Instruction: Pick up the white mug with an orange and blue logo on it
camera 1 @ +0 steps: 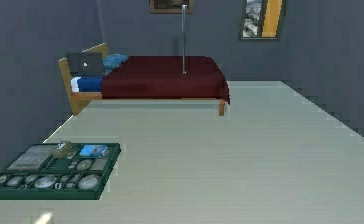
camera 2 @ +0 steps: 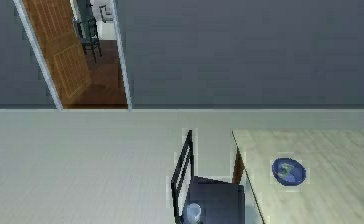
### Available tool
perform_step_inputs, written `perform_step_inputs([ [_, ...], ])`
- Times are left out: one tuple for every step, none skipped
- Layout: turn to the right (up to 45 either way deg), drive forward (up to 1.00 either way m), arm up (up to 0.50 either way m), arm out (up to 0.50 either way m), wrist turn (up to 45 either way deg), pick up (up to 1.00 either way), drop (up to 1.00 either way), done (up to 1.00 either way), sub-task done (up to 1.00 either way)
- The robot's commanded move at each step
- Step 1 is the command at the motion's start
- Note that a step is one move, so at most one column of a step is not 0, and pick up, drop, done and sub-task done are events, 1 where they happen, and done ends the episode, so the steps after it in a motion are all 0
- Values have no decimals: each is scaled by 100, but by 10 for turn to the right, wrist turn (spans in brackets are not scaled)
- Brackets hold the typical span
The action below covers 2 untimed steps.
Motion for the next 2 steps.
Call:
perform_step_inputs([
  [0, 0, 0, 0, 0, 100, 0, 0, 0],
  [0, 0, 10, 0, 0, 0, 0, 0, 0],
])
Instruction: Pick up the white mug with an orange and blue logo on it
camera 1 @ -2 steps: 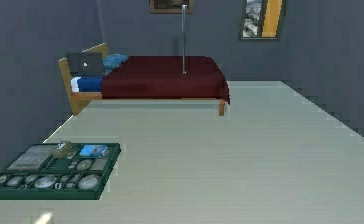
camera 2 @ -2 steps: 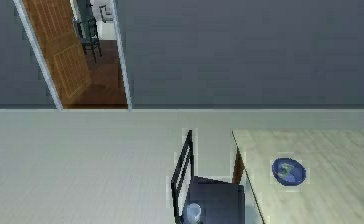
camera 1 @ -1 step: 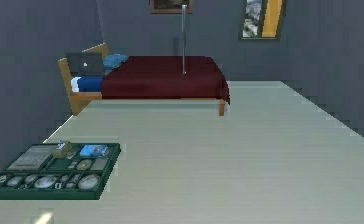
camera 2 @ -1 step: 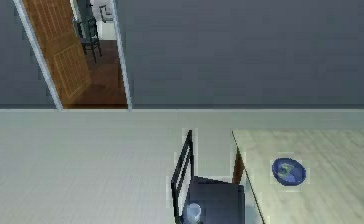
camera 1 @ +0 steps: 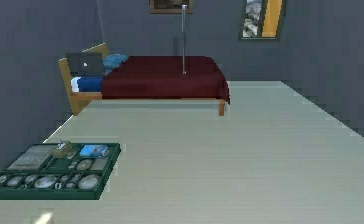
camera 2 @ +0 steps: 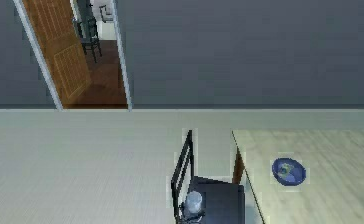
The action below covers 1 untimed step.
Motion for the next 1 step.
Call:
perform_step_inputs([
  [0, 0, 0, 0, 0, 0, 0, 100, 0],
])
